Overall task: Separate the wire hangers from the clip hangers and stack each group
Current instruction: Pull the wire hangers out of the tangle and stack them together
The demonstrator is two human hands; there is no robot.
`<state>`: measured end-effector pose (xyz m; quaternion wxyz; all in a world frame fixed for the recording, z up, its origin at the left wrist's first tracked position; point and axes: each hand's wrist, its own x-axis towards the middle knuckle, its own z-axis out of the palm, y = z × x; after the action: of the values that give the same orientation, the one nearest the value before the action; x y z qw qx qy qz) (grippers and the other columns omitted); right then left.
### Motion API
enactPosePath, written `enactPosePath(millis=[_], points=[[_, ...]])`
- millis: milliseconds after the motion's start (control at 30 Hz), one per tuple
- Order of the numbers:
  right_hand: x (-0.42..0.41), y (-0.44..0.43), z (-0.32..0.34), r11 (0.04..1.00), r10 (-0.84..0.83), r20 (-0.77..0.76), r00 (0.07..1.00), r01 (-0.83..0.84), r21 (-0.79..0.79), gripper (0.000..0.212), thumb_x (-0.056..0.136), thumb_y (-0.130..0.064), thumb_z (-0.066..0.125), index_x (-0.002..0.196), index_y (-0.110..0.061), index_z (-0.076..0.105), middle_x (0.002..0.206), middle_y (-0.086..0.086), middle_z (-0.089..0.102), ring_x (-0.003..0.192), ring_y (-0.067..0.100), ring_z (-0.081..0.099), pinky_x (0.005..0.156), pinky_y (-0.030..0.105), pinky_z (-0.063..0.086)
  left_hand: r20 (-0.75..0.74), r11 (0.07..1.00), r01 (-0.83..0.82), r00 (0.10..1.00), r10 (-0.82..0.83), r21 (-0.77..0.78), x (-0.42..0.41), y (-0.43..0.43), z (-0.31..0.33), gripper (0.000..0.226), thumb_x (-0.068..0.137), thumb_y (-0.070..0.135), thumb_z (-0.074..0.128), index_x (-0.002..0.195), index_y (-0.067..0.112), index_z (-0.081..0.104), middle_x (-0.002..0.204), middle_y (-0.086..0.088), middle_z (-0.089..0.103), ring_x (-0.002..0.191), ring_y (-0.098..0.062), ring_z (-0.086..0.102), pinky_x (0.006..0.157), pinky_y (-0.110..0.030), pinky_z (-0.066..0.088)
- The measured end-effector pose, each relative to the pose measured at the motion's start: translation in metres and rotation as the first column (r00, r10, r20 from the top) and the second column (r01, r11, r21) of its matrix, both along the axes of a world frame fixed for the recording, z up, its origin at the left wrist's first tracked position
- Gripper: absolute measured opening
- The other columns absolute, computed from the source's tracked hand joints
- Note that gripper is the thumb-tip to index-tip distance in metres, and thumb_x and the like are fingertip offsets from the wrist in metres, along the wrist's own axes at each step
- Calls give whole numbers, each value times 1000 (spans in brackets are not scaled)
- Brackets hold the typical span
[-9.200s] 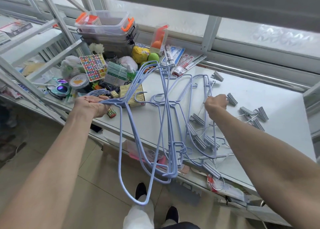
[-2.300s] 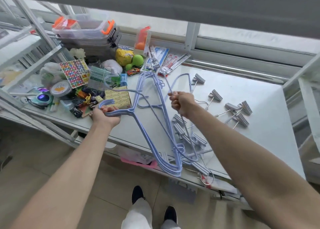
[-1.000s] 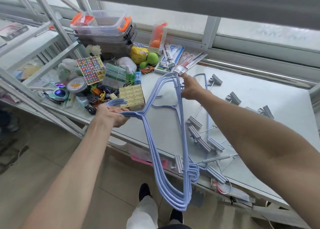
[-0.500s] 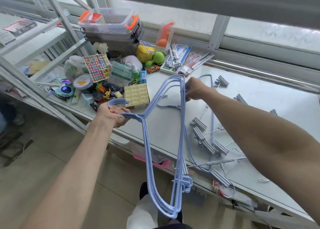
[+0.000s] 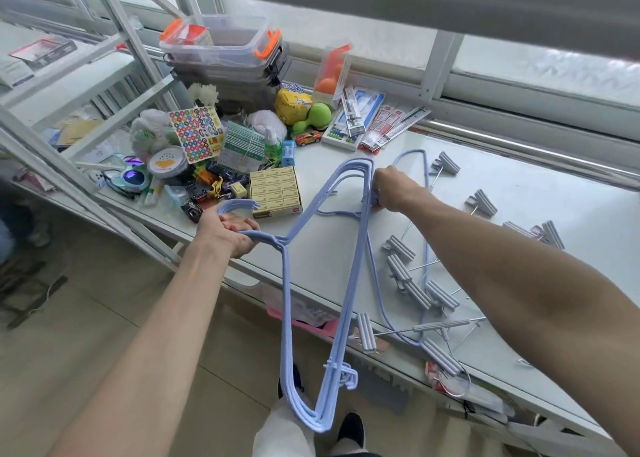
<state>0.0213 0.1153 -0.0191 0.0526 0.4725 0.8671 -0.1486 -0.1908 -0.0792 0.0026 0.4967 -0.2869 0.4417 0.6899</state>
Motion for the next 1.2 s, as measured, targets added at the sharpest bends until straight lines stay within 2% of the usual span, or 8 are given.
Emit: enactPosePath(millis=[200, 333, 433, 600, 733, 833, 933, 1200], points=[[-2, -1, -7, 982, -179, -128, 975, 169, -90, 18, 81, -3, 63, 98, 1, 61, 97, 17, 52, 82, 35, 56, 70, 37, 52, 21, 1000, -12, 1000, 12, 19, -1, -2, -3, 48, 92, 17, 43, 49, 22, 22, 31, 7, 18, 27, -11, 14, 53, -17, 29], [-3, -11, -9, 933, -333, -130, 934, 306, -192, 20, 84, -25, 54, 78, -6, 53, 90, 15, 62, 77, 30, 66, 78, 34, 54, 23, 998, -49, 999, 49, 26, -9, -1, 3, 56, 96, 22, 37, 42, 20, 22, 31, 6, 19, 38, -10, 16, 59, -16, 32], [-6, -24, -7, 925, -259, -13, 966, 244, -290, 25, 81, -29, 60, 68, -9, 57, 65, 6, 66, 54, 20, 64, 77, 34, 57, 27, 995, -82, 996, 81, 57, -18, -1, 12, 62, 100, 30, 30, 39, 19, 22, 28, 6, 21, 27, -12, 19, 62, -16, 34], [-12, -41, -11, 936, -148, 47, 988, 155, -315, 14, 80, -15, 53, 67, -9, 56, 60, 5, 63, 63, 26, 67, 69, 31, 55, 15, 986, -152, 988, 152, 73, -31, -2, 15, 57, 101, 30, 23, 45, 22, 22, 32, 7, 22, 28, -11, 17, 50, -11, 33], [-7, -43, -8, 962, -143, 3, 990, 140, -234, 17, 86, -9, 43, 96, -5, 56, 99, 16, 63, 85, 32, 65, 65, 28, 42, 27, 975, -203, 979, 202, 87, -33, -4, 18, 58, 101, 30, 23, 44, 21, 23, 34, 7, 22, 30, -10, 18, 48, -10, 33], [-1, -40, -12, 960, -212, -84, 974, 191, -205, 18, 91, -6, 38, 105, -3, 49, 103, 17, 56, 79, 33, 65, 58, 28, 41, 18, 974, -208, 978, 207, 94, -30, -4, 21, 57, 101, 28, 23, 45, 20, 22, 32, 6, 21, 25, -10, 19, 46, -11, 39], [1, -39, -18, 952, -279, -146, 949, 253, -174, 25, 95, -8, 35, 117, -2, 43, 117, 20, 55, 98, 39, 58, 70, 36, 38, 10, 971, -206, 978, 206, 119, -20, -3, 24, 59, 101, 27, 23, 42, 19, 22, 31, 4, 21, 22, -8, 22, 45, -16, 45], [2, -34, -25, 894, -441, -291, 849, 389, -222, 31, 93, -3, 33, 125, 0, 36, 120, 27, 54, 105, 44, 56, 76, 38, 37, -49, 975, -146, 987, 156, 165, -19, -2, 18, 62, 101, 26, 17, 41, 14, 28, 32, -2, 27, 32, -9, 29, 54, -17, 42]])
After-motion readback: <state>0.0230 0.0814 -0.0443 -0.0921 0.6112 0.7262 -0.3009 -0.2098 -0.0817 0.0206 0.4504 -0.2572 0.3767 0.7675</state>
